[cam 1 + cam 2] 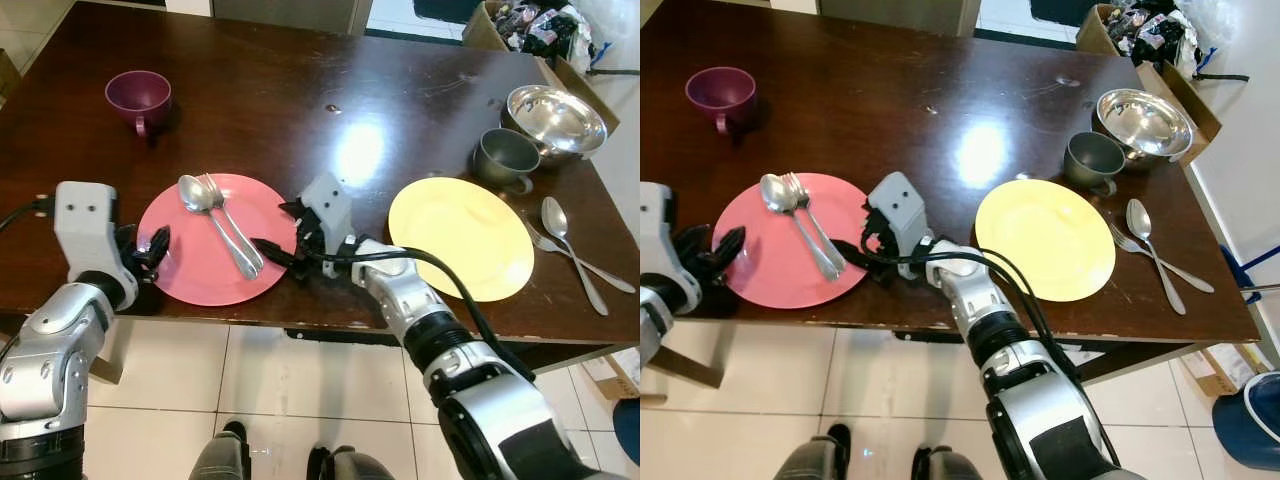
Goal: Setting the table
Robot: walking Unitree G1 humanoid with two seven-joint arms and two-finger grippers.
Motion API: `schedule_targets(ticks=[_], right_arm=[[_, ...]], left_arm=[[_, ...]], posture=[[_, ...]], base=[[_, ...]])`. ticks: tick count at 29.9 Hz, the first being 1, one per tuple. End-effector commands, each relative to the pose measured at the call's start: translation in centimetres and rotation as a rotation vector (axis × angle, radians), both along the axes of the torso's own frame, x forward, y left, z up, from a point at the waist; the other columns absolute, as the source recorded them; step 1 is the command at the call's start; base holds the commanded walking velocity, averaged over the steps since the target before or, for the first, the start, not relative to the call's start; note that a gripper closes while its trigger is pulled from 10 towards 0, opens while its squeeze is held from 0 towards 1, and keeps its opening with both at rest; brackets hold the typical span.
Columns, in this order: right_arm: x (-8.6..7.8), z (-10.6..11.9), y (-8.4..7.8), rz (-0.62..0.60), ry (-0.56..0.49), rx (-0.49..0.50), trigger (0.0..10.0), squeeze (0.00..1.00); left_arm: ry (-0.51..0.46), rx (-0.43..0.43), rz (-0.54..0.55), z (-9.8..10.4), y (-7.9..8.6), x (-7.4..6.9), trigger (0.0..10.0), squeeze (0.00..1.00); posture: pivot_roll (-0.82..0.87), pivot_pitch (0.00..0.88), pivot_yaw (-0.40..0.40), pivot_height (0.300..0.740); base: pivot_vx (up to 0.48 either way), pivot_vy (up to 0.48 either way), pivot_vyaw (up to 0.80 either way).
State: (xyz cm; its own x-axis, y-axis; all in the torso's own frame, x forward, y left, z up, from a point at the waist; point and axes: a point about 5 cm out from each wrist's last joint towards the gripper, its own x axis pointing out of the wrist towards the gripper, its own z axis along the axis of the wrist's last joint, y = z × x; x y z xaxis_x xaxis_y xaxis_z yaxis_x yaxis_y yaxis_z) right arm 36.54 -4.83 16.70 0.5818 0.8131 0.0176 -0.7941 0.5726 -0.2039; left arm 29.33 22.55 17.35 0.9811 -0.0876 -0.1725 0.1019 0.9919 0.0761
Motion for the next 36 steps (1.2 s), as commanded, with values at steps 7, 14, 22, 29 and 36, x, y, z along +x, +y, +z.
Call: schedule_targets(ticks=[7, 14, 22, 29, 36], right_arm=[[-0.1, 0.9, -3.3, -0.113, -0.069, 0.082, 10.0, 0.00], [-0.3, 1.3, -3.9, -0.142, -0.092, 0.098, 10.0, 0.00], [-0.4, 1.8, -3.8, -0.142, -0.098, 0.098, 10.0, 0.00], [-0.3, 2.2, -3.5, -0.134, -0.101, 0.101, 10.0, 0.00], [-0.5, 2.0, -3.5, -0.133, -0.091, 0.096, 10.0, 0.00]], left_arm=[[0.112, 0.056, -0.148, -3.3, -4.0, 1.2, 10.0, 0.00], [0.136, 0.023, -0.246, -4.0, -6.7, 1.4, 10.0, 0.00], [0.140, 0.003, -0.339, -4.6, -9.8, 1.0, 10.0, 0.00], [0.106, -0.012, -0.367, -3.7, -10.3, 1.4, 10.0, 0.00], [0.113, -0.006, -0.452, -3.5, -11.3, 1.0, 10.0, 0.00]], posture=[[0.01, 0.106, 0.034, 0.740], [-0.03, 0.082, 0.063, 0.740], [-0.03, 0.071, 0.060, 0.740], [-0.03, 0.070, 0.054, 0.740], [-0.03, 0.073, 0.053, 0.740]], base=[[0.000, 0.000, 0.00], [0.000, 0.000, 0.00], [0.000, 0.000, 0.00], [0.000, 0.000, 0.00], [0.000, 0.000, 0.00]])
